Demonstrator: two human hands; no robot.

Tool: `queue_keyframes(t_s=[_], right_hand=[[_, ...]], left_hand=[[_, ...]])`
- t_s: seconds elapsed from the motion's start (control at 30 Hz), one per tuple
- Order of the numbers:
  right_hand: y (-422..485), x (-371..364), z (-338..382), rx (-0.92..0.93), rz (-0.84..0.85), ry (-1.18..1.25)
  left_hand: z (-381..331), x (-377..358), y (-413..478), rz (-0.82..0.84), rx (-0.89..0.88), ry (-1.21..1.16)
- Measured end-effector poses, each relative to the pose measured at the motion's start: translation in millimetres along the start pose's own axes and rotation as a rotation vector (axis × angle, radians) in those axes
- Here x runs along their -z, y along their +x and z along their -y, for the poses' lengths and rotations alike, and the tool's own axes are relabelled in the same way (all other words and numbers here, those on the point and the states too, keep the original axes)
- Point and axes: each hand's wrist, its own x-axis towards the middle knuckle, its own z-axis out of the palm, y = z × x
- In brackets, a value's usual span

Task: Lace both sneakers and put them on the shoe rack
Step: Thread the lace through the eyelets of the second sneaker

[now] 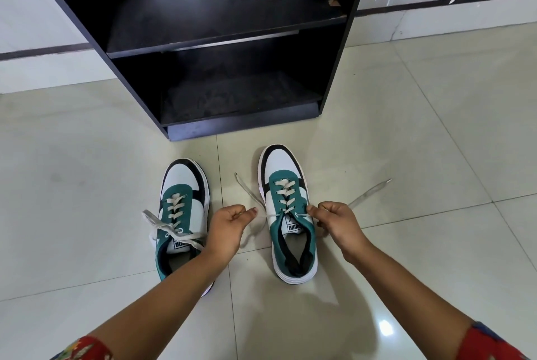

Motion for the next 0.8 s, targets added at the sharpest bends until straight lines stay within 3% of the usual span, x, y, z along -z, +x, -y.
queue_keyframes(t_s=[0.13,0.23,0.3,0.37,0.47,0.6,0.7,0.8], right_hand=[[-5,-3,-1,0.015,0.046,-0.05],[-13,7,3,0.227,-0.058,-0.489],[-26,15,5,0.38,-0.258,-0.623],[-38,13,6,0.329,-0.263,-0.623],[-41,-1,3,0.083,-0.158,-0.459],[-28,-19,16,-0.06,-0.211,0.052],[-26,-27,31,-0.152,-0.146,0.36],[-27,-29,36,-0.157,-0.107,0.402]], left_hand=[[-4,3,-1,0.071,-0.021,0.214],[-10,5,-7,-0.035,-0.171,0.527],[-14,4,-16,-0.167,-0.321,0.509],[-16,-1,-30,-0.106,-0.253,0.431],[-14,-14,-34,0.053,0.079,0.275],[-24,-28,-23,0.023,0.316,0.017],[-34,-38,-17,-0.042,0.339,-0.132],[-39,-41,-14,-0.081,0.245,-0.212]])
